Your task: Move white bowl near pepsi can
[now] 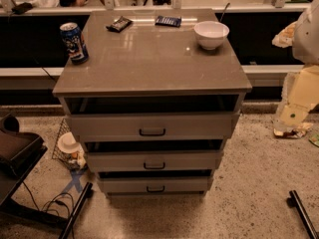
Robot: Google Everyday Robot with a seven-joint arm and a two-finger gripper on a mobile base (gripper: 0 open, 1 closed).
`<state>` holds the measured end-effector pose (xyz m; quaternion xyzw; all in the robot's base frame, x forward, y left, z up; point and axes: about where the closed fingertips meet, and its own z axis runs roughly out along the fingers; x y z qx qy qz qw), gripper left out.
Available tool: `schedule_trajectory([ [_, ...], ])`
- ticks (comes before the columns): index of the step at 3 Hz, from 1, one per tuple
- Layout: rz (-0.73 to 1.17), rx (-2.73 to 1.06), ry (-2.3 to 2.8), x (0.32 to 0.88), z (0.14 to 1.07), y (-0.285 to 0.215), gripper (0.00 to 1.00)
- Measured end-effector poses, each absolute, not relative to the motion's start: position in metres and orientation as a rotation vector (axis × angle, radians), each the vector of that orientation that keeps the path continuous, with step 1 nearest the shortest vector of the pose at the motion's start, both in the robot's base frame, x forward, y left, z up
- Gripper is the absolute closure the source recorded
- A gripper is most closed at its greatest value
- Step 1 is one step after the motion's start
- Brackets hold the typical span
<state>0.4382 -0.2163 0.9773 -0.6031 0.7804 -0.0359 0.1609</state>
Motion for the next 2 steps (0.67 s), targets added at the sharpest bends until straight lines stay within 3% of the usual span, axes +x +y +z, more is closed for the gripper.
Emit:
schedule_trajectory([
  [2, -0.114, -1.714, 2.205, 0.441, 0.9813, -0.2144, 0.0],
])
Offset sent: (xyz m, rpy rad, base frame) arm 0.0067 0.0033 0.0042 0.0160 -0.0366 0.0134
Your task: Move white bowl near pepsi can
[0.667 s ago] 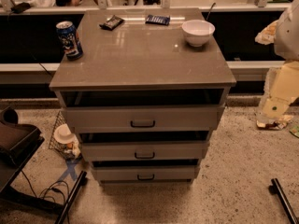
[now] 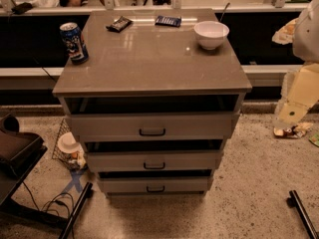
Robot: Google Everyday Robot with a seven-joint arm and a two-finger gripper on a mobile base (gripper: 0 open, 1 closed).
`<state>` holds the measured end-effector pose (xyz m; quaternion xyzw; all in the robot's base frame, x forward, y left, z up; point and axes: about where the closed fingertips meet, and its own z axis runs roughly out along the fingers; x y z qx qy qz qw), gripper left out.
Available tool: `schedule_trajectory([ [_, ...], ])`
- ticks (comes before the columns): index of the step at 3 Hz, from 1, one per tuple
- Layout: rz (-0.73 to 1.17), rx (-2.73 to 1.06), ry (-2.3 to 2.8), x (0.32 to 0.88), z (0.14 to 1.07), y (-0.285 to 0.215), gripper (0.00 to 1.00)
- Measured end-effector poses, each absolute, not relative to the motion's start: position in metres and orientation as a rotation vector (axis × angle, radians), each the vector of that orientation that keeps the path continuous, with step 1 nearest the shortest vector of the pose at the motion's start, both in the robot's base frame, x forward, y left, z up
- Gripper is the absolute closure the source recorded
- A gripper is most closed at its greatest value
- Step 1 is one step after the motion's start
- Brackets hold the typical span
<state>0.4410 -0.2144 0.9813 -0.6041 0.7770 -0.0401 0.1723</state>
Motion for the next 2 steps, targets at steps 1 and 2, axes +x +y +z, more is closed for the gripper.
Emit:
schedule_trajectory([
  [1, -0.246, -1.776, 2.011, 0.49, 1.009, -0.208, 0.0],
  [2, -0.384, -1.866, 1.82, 0.54, 1.039, -0.202, 0.0],
])
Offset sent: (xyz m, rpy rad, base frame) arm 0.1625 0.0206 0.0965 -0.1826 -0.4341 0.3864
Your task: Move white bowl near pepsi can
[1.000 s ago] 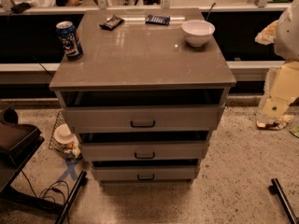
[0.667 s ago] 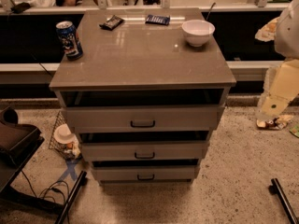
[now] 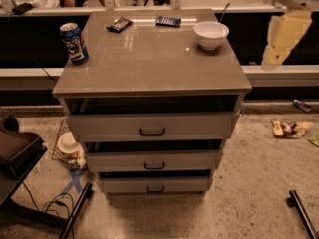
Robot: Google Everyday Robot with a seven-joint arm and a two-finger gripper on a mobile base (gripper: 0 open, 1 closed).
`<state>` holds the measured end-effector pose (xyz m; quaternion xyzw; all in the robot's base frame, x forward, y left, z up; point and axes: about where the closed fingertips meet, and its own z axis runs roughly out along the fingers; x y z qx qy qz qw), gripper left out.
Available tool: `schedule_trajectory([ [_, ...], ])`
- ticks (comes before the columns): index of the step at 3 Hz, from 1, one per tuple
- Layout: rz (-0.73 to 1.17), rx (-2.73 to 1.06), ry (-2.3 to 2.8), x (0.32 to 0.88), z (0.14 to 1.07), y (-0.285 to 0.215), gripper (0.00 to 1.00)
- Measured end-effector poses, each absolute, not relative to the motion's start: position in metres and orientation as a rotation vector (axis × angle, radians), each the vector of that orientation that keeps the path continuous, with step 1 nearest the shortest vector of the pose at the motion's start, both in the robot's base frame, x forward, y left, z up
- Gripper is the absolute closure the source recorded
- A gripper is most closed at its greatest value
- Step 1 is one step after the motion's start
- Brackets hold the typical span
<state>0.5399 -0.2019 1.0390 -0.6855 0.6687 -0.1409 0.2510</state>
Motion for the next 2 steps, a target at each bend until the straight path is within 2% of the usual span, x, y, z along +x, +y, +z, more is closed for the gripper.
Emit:
schedule_trajectory([
  [1, -0.532, -1.932, 1.687, 0.6065, 1.0638, -0.1944, 0.0],
  [2, -0.526, -1.921, 1.688, 0.602, 1.0672, -0.1934, 0.0],
])
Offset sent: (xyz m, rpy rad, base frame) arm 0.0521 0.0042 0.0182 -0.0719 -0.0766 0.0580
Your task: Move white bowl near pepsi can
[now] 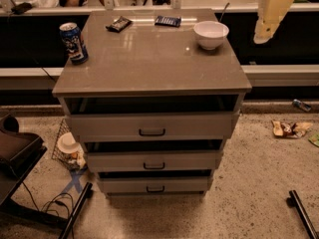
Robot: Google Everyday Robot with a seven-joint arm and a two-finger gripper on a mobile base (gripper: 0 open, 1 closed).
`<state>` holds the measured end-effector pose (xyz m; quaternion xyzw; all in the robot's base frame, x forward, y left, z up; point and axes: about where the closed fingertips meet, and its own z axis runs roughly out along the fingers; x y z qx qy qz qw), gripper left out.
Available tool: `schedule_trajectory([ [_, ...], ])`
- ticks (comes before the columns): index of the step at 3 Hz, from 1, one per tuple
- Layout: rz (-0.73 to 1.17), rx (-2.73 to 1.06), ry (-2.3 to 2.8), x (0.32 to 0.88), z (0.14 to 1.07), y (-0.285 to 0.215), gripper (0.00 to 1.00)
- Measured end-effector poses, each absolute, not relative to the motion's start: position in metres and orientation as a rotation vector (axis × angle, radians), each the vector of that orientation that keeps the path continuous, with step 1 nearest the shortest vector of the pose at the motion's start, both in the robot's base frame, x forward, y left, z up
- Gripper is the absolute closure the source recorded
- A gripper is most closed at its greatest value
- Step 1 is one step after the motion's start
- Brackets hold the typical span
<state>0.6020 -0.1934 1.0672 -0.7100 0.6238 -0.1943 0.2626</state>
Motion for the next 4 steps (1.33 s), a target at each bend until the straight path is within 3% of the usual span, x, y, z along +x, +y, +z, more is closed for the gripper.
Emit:
schedule_trajectory([
  [1, -0.541, -1.94, 1.657, 0.611, 1.067, -0.186, 0.0],
  [4, -0.544, -2.063, 1.642, 0.756, 0.993, -0.152, 0.0],
])
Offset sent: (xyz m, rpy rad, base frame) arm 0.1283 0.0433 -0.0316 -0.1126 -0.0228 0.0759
